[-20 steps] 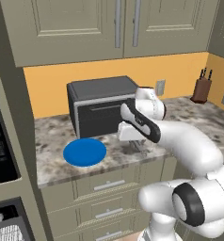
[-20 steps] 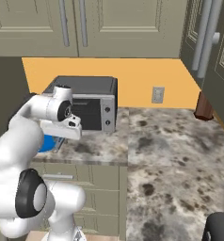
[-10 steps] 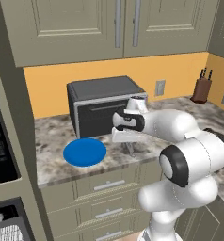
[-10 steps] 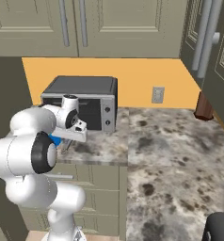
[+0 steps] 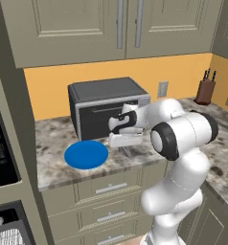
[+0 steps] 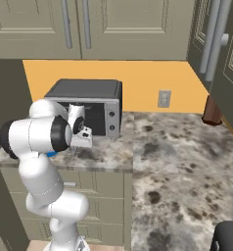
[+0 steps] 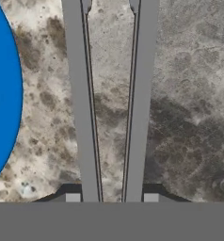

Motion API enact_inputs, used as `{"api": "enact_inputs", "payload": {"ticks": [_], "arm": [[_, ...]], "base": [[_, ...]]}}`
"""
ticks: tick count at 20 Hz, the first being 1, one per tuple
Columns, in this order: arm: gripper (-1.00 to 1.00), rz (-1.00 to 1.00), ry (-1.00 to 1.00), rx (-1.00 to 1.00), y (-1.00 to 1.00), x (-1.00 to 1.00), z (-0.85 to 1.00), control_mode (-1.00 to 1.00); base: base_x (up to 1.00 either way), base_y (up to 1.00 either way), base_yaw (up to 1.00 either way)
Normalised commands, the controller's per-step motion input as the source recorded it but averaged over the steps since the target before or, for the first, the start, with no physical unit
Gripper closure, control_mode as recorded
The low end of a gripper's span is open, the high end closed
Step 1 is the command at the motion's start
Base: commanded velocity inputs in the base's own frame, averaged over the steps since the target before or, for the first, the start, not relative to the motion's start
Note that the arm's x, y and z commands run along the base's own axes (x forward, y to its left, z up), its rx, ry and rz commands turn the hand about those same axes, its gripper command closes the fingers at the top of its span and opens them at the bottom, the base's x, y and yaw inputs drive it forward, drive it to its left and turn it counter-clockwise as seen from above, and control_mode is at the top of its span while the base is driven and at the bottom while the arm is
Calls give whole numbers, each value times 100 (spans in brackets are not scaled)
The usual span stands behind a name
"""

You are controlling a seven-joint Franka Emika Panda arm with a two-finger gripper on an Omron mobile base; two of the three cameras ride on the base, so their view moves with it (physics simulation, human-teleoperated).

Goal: Pick up the tongs from the counter and place them near the plate next to the oven.

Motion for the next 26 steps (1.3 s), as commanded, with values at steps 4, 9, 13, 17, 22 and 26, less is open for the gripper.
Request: {"api": "enact_inputs", "payload": {"ticks": [4,9,13,17,22,26], "arm": [[100,27,0,0,8,0,-20,-100],[100,4,0,-1,39,32,-50,-100],[100,0,0,-1,23,16,-61,-100],[100,0,0,0,-22,4,-6,-100],[100,0,0,0,-3,0,0,-100],[-100,0,-2,0,0,0,2,-100]], "base": [[0,0,0],[0,0,0],[0,0,0],[0,0,0],[0,0,0],[0,0,0]]}}
